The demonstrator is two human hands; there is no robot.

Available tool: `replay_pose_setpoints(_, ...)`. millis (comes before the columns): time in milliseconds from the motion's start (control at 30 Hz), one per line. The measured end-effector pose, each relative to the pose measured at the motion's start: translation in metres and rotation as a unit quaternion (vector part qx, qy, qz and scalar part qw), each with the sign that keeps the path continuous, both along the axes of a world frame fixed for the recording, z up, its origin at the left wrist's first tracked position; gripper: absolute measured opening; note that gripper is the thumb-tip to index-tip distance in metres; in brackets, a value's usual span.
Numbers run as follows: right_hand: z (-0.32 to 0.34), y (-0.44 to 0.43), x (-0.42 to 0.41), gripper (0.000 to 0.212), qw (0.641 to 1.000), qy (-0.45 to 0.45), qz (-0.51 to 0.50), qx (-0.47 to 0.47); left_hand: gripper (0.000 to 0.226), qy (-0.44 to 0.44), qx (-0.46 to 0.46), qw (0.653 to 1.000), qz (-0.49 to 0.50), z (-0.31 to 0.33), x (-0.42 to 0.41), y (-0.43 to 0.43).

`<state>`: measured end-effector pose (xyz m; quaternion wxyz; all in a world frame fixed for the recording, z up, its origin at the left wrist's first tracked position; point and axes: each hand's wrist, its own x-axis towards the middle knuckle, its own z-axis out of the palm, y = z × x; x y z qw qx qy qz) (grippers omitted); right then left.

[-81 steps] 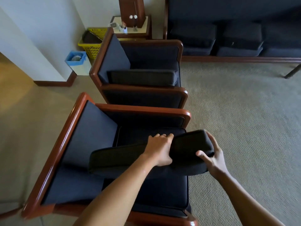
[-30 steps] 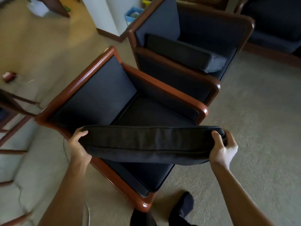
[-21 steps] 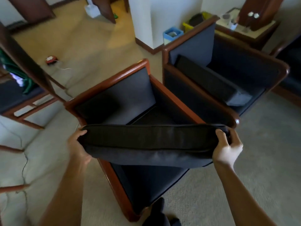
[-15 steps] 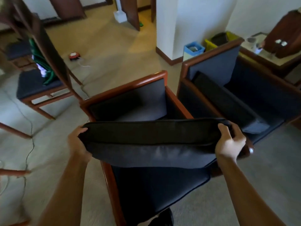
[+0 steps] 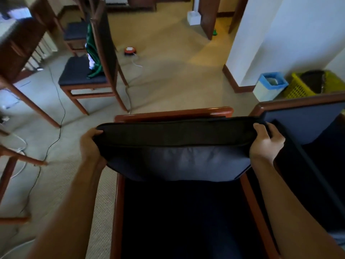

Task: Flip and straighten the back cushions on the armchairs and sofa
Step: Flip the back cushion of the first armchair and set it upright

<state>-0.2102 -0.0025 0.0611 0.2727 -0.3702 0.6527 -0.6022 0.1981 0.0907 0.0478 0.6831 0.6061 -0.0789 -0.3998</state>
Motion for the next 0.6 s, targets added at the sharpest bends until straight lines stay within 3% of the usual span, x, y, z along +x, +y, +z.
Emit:
replay_pose_setpoints(67, -0.006, -0.033, 0.007, 0.030, 1.000, 0.005, 0.015, 0.005, 0.006, -0.006, 0.002, 1.000, 0.009, -0.009, 0.009, -0.020)
replay_pose_setpoints(200, -0.025, -0.093, 0.017, 0.016, 0.999, 0.009, 0.048, 0.021, 0.004, -0.030, 0.034, 0.999, 0.020, -0.036, 0.017, -0.058)
replay_pose_setpoints(600, -0.127, -0.182, 0.033, 0.039, 0.990, 0.045, 0.084, 0.107, 0.031, -0.145, 0.119, 0.981, 0.038, -0.124, 0.032, -0.142)
